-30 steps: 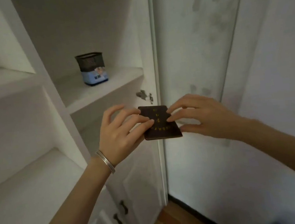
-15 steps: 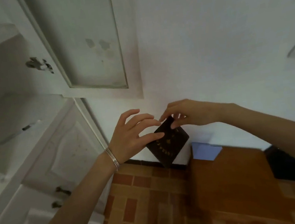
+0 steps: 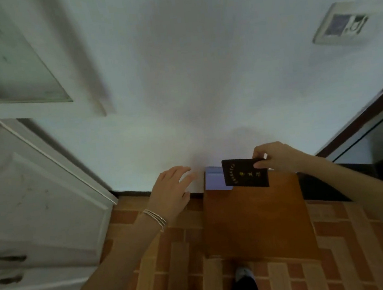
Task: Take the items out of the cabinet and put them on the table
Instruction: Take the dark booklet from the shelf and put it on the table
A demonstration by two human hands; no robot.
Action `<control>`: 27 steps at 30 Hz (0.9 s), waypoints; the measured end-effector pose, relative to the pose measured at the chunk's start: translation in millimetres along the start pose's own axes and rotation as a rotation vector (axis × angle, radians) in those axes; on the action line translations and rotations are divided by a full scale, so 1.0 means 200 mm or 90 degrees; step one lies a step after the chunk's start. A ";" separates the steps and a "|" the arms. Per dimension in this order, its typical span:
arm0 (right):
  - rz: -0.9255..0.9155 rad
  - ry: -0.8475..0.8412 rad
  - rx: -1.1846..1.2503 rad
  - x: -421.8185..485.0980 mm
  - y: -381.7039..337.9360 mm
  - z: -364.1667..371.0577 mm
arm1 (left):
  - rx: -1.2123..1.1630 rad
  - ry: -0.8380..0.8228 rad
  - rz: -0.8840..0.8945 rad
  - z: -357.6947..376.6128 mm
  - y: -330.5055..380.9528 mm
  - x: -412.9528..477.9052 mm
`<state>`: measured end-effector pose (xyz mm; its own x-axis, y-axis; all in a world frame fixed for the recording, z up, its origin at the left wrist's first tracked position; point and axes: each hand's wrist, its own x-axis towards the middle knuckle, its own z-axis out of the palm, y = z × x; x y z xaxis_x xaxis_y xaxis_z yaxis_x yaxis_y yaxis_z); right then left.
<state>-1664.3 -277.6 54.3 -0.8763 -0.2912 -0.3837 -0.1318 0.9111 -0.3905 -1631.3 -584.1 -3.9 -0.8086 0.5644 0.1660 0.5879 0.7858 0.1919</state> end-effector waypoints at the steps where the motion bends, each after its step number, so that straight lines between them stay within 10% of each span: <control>1: 0.022 0.003 0.028 -0.01 0.10 0.03 | -0.001 -0.027 -0.015 0.10 0.05 0.03; 16: 0.316 0.077 0.290 0.23 0.91 0.68 | 0.011 -0.373 -0.137 1.21 0.44 0.27; 27: 0.380 0.126 0.392 0.54 1.10 1.20 | 0.005 -0.387 -0.147 1.90 0.40 0.24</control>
<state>-1675.7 -179.2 -273.4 -0.7907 0.2912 -0.5386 0.5974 0.5596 -0.5744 -1631.5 -397.2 -348.5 -0.7843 0.4211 -0.4557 0.3985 0.9048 0.1502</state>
